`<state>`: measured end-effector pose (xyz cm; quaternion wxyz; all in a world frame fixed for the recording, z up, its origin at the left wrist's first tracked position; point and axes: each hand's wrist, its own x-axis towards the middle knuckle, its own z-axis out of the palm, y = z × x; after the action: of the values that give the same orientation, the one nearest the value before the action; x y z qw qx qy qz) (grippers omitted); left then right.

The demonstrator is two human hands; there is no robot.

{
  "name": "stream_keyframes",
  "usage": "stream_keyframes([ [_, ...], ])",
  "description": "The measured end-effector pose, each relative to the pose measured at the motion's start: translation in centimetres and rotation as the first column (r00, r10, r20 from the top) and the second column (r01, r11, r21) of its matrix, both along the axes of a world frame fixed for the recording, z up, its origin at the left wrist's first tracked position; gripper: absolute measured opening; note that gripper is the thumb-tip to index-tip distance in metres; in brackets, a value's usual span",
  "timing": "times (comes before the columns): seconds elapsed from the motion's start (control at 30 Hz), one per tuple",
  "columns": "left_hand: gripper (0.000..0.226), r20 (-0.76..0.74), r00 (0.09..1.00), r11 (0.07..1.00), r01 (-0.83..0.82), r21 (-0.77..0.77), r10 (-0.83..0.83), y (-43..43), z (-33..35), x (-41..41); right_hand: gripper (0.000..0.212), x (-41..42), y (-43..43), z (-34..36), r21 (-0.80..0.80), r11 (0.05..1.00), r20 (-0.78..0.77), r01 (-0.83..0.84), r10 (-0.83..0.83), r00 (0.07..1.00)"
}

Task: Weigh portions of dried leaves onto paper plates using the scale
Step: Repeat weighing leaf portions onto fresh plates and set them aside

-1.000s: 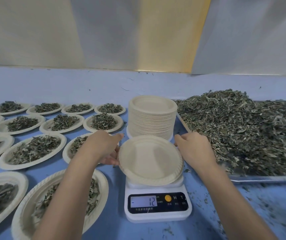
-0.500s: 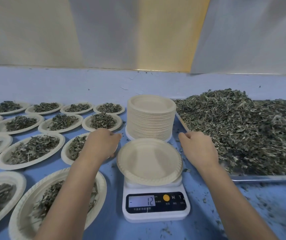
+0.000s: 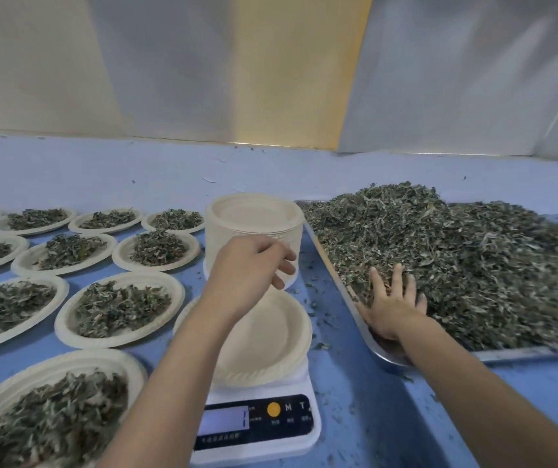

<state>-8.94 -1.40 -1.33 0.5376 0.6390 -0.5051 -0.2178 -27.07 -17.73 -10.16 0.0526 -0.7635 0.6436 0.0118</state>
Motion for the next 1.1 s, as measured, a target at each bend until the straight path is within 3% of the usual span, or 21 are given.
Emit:
stream_keyframes([
  [0.2, 0.028, 0.003, 0.998, 0.997, 0.059, -0.054, -0.059, -2.5, 0.8, -2.9, 0.076, -0.1, -3.5, -0.8, -0.058, 0.974, -0.037, -0.219, 0.217, 0.975],
  [0.3, 0.028, 0.009, 0.997, 0.994, 0.071, -0.080, -0.071, -3.1, 1.0, -3.1, 0.078, 0.1, -5.3, -1.0, -0.086, 0.978, 0.043, -0.190, 0.194, 0.980],
  [0.5, 0.027, 0.002, 0.997, 0.992, 0.076, -0.100, -0.076, -4.0, 1.3, -2.8, 0.072, 1.2, -7.8, -1.1, -0.163, 0.960, 0.037, -0.227, 0.236, 0.971],
  [0.7, 0.026, -0.009, 0.998, 0.995, 0.064, -0.075, -0.065, -4.4, 0.8, -2.5, 0.054, 1.8, -8.2, -0.5, -0.274, 0.914, -0.031, -0.299, 0.302, 0.953],
  [0.8, 0.027, 0.001, 0.998, 0.996, 0.057, -0.075, -0.057, -4.4, 0.7, -2.3, 0.054, 1.9, -7.9, -0.1, -0.421, 0.848, -0.038, -0.321, 0.337, 0.941],
  [0.9, 0.026, 0.002, 0.998, 0.995, 0.055, -0.084, -0.055, -4.3, 0.7, -2.1, 0.058, 2.4, -7.4, 0.1, -0.504, 0.806, -0.145, -0.311, 0.276, 0.950],
  [1.0, 0.026, 0.013, 0.999, 0.996, 0.038, -0.083, -0.037, -4.3, 0.6, -2.0, 0.058, 2.8, -7.3, -0.1, -0.446, 0.843, -0.217, -0.301, 0.225, 0.950],
  [1.1, 0.026, 0.003, 1.000, 0.997, 0.029, -0.074, -0.029, -4.2, 0.5, -1.9, 0.055, 2.7, -7.2, -0.3, -0.289, 0.924, -0.137, -0.250, 0.218, 0.966],
])
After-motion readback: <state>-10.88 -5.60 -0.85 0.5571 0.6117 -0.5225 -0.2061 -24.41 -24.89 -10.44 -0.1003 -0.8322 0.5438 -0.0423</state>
